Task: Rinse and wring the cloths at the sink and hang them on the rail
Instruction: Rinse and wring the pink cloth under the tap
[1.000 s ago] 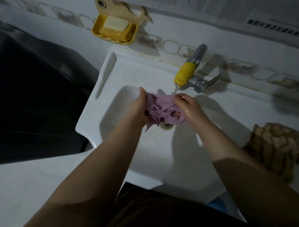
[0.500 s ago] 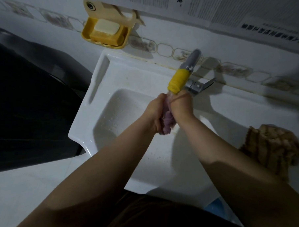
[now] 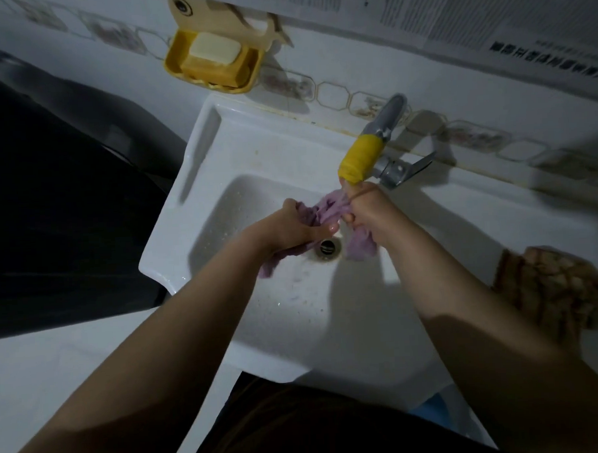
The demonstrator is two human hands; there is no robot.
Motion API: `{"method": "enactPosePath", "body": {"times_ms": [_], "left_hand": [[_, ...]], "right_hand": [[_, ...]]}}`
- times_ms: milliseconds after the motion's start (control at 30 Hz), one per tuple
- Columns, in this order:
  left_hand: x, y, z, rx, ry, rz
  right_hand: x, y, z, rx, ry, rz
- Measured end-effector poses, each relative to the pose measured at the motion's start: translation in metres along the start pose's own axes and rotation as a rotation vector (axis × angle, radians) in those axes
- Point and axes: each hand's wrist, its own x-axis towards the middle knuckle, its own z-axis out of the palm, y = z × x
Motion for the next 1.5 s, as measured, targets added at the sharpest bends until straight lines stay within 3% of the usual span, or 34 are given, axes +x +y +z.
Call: {"method": "enactPosePath", "body": {"times_ms": [100,167,200,300,433,633,933,1100,1200,1267,1367,1433,1500], "left_hand": [[0.002,-0.010,-0.007,0.017,-0.085,0.091],[0.003,-0.016,-0.014,0.084,-0.020,0.093],[0.001,-0.018,-0.018,0.035,0.010,0.090],[-0.001,-0.025,-0.022,-0.415,0.051,0.148],[-0.003,-0.025,-0.021,-0.886,0.068,0.207],[-0.002,-0.026,-0.017,-1.040,0.094,0.204],[-0.019,-0.024,-0.015,-0.949,-0.142,0.024],[-0.015,-0.026,-0.015,-0.974,-0.060,0.047],[-0.010,-0.023,-0.019,-0.795,0.201,0.083],[-0.009,-0.018,-0.025,-0.727,0.310,0.109],[-0.007,-0.010,-0.036,-0.706,0.365,0.121],[-0.005,-0.006,-0.039,-0.814,0.343,0.110],[-0.002,-0.006,-0.039,-0.942,0.314,0.108]], "right_hand": [[-0.004,0.001,-0.009,-0.072,-0.151,0.077],[-0.008,0.004,-0.013,-0.033,-0.278,0.066],[-0.010,0.006,-0.015,0.017,-0.346,0.056],[-0.013,0.009,-0.024,0.024,-0.497,0.043],[-0.012,0.024,-0.022,-0.327,-0.343,0.012],[-0.011,0.043,-0.013,-0.127,-0.164,-0.180],[-0.007,0.032,0.002,0.031,0.015,-0.275],[-0.003,0.028,0.010,-0.051,0.073,-0.326],[-0.005,0.023,0.006,-0.041,0.060,-0.258],[-0.007,0.023,-0.002,-0.051,0.017,-0.181],[-0.016,0.030,-0.012,-0.152,-0.245,-0.138],[-0.017,0.038,-0.016,-0.122,-0.367,-0.087],[-0.015,0.047,-0.018,0.055,-0.404,-0.038]]}}
